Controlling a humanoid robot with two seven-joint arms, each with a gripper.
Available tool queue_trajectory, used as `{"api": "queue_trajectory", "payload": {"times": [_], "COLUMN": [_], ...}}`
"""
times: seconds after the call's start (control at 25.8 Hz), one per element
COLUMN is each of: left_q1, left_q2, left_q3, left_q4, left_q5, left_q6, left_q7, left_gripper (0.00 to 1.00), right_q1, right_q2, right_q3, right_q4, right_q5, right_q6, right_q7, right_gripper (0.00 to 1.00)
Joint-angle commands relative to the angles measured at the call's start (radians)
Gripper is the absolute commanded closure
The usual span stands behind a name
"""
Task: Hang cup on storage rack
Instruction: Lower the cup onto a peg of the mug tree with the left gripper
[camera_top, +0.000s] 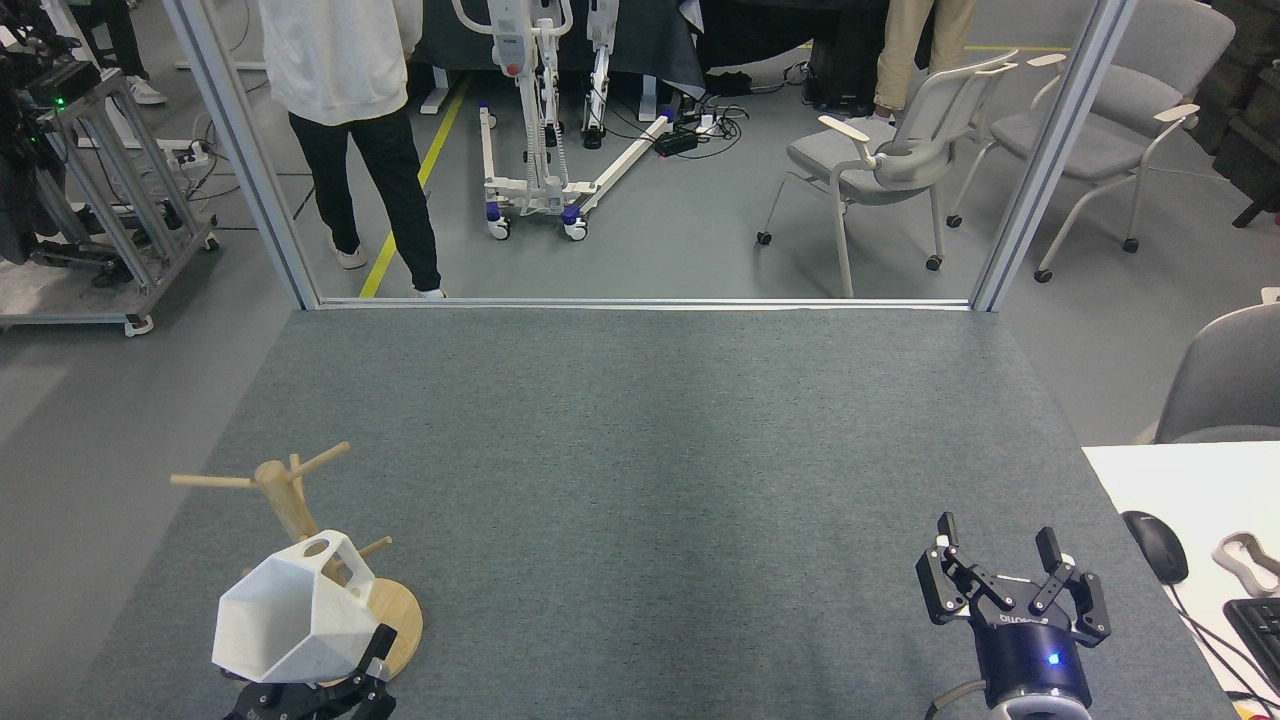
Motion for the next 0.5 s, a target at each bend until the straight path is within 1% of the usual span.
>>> {"api": "queue_trajectory", "payload": {"times": [0.0, 0.27, 0.46], "left_q1": [-0.001, -0.001, -0.002], "left_q2": [0.001, 0.010, 0.013], "left_q3": [0.006, 0.008, 0.008], "left_q4": [0.014, 0.023, 0.037], "left_q5": [0.003, 0.004, 0.010], "left_q6": [0.000, 0.000, 0.000], "left_q7": [0.000, 0.000, 0.000], "left_gripper": [1.00, 1.00, 1.00], "right_q1": [0.000, 0.000, 0.001], "right_q2": [0.000, -0.002, -0.015], "right_q3": [0.000, 0.000, 0.002], "right_q4": [0.000, 0.000, 0.000], "right_q5": [0.000, -0.009, -0.012], "right_q6": [0.000, -0.001, -0.003], "right_q7": [0.001, 0.001, 0.000], "right_gripper": [0.01, 0.01, 0.01]}}
